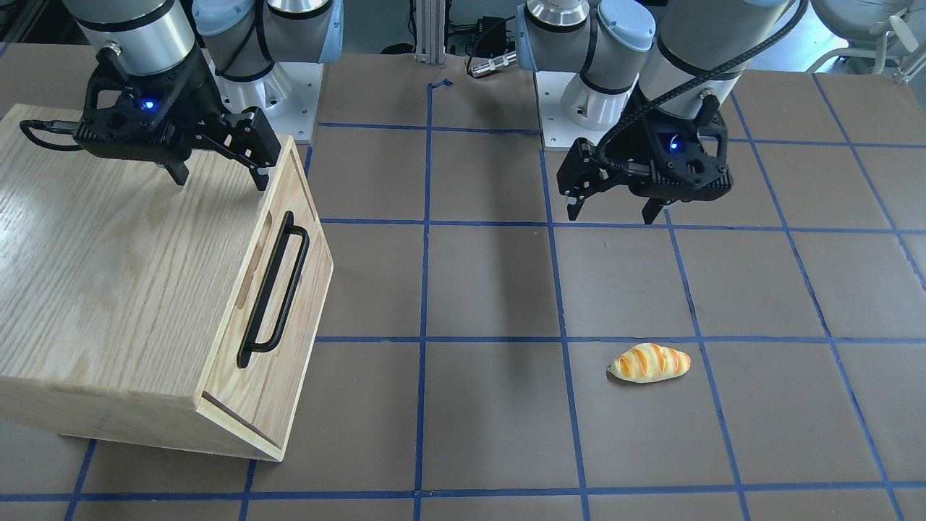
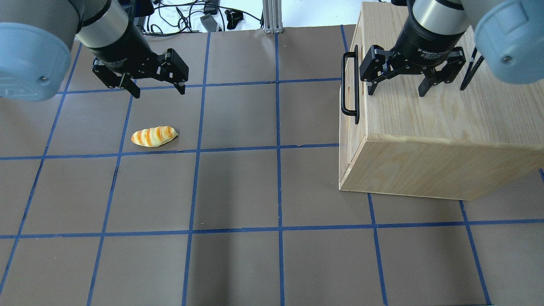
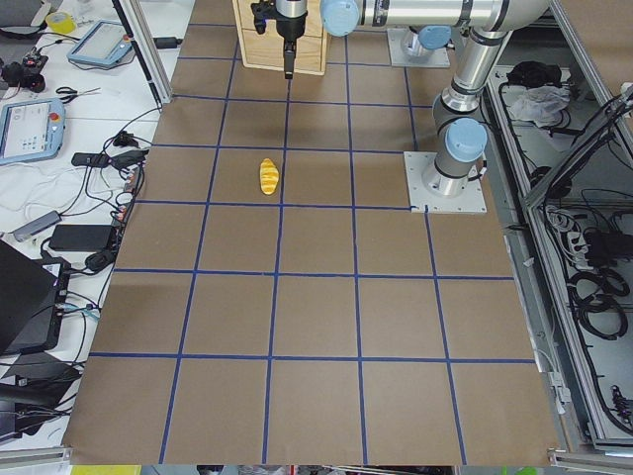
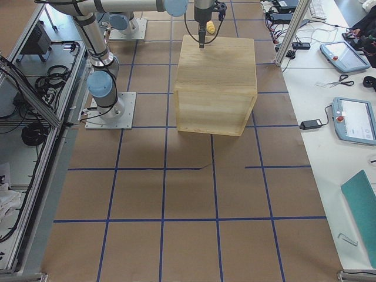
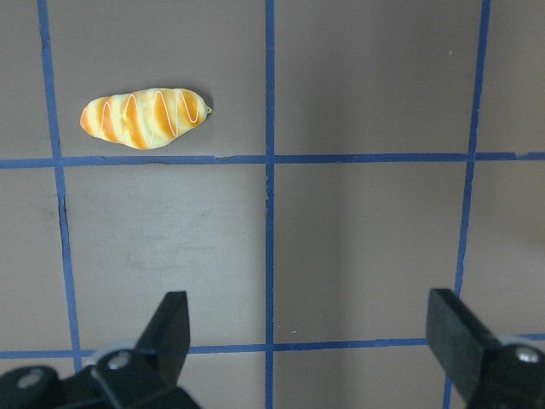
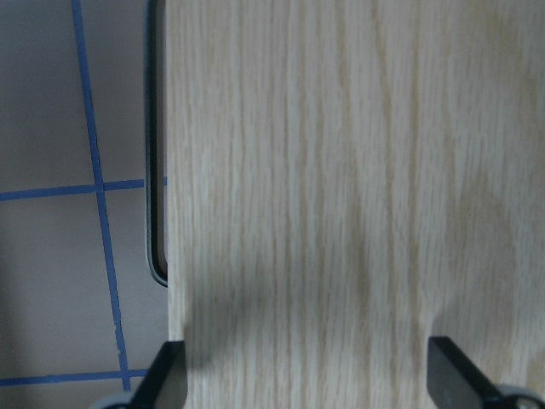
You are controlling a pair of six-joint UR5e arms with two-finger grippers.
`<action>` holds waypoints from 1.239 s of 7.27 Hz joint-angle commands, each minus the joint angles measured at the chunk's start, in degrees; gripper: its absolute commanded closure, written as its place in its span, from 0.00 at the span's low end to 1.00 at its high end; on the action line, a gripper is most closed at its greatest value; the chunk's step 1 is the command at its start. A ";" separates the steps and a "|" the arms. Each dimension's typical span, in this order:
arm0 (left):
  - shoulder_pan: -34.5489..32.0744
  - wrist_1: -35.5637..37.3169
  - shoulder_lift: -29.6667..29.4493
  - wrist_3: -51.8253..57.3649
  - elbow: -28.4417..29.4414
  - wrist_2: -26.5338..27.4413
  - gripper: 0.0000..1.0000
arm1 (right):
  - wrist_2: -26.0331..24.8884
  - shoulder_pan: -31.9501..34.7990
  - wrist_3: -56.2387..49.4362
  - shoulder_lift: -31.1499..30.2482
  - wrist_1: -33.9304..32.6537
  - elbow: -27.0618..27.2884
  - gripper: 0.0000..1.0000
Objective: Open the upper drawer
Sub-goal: 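Move the left gripper toward the black handle of the upper drawer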
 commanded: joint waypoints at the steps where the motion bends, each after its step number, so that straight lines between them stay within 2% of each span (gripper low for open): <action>1: -3.71 3.77 -3.27 -6.59 0.68 -1.85 0.00 | -0.03 0.00 0.00 0.00 0.00 0.00 0.00; 3: -7.66 6.50 -6.87 -11.50 2.96 -3.52 0.00 | 0.05 0.00 0.00 0.00 0.00 0.00 0.00; 4: -8.98 10.08 -8.63 -14.23 3.58 -6.58 0.00 | 0.05 0.00 0.00 0.00 0.00 0.00 0.00; 6: -12.32 11.78 -10.75 -16.27 5.07 -6.96 0.00 | -0.03 0.00 0.00 0.00 0.00 0.00 0.00; 7: -13.12 11.79 -12.24 -18.81 6.73 -10.88 0.00 | 0.05 0.00 0.00 0.00 0.00 0.00 0.00; 9: -14.87 11.79 -14.97 -22.33 9.11 -12.41 0.00 | 0.05 0.00 0.00 0.00 0.00 0.00 0.00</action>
